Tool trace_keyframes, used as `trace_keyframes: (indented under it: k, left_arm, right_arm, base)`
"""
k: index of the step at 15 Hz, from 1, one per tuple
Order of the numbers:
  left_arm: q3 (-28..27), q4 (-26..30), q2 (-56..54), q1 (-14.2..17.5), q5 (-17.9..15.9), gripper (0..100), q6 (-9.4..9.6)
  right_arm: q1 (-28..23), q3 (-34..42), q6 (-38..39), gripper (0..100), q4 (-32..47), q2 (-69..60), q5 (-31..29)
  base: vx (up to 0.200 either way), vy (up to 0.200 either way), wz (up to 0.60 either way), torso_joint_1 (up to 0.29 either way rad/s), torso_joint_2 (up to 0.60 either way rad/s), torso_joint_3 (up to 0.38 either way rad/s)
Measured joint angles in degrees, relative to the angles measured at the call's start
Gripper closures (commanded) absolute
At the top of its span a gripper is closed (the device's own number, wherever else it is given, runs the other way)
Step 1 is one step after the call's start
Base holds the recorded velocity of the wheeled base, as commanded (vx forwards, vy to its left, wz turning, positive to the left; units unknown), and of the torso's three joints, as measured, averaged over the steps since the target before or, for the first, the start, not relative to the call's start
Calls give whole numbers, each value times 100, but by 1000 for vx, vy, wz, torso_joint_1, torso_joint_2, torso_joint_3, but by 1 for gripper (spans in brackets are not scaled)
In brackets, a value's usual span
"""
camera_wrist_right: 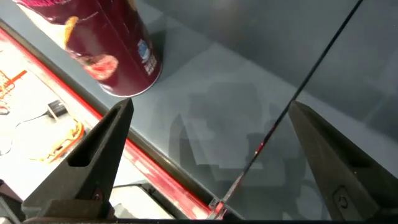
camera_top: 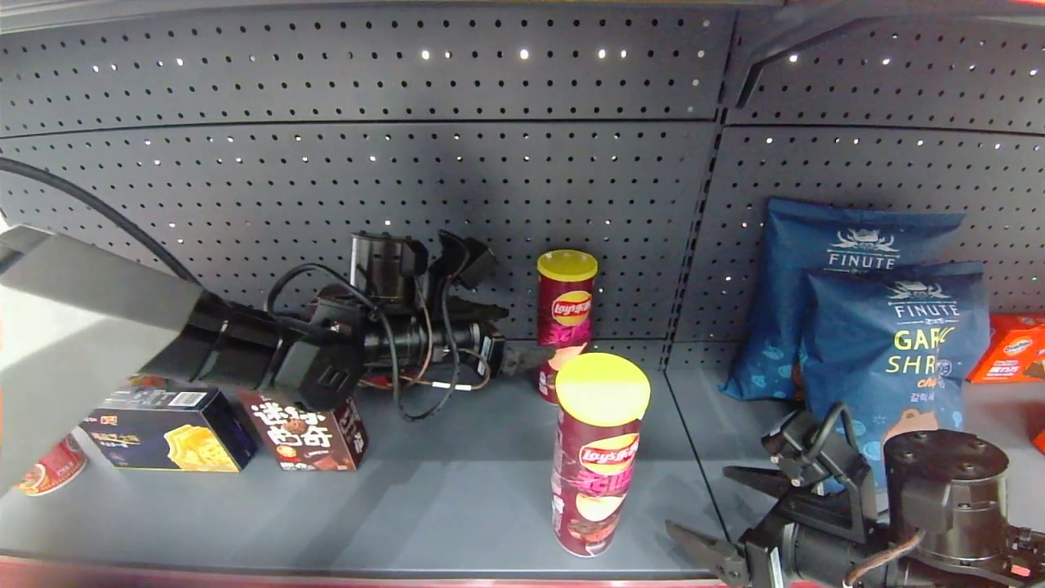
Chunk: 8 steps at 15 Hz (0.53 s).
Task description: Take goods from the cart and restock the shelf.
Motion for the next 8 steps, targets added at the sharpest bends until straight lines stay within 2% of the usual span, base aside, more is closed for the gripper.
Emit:
trace_keyframes:
  k: [3,4,5,8]
  left_arm:
    - [794,-55,-686,102,140,0,-15]
    - [981,-28,-887,99,364,0,-28]
    - [1135,2,-1083,41,770,0,-48]
    - [1237,16,-1449,-295,1734,0,-88]
  right_arm:
    - [-41,-213,-16,0,33,236,-282]
    - [-39,-260,-18,0,38,295,-307]
    - [-27,-288,-21,0,40,344,-341]
    - [-13,-319,-35,0,44,402,-518]
  base:
    - [0,0,0,0,0,0]
    - [0,0,0,0,0,0]
    - [0,0,0,0,0,0]
    - [0,0,0,0,0,0]
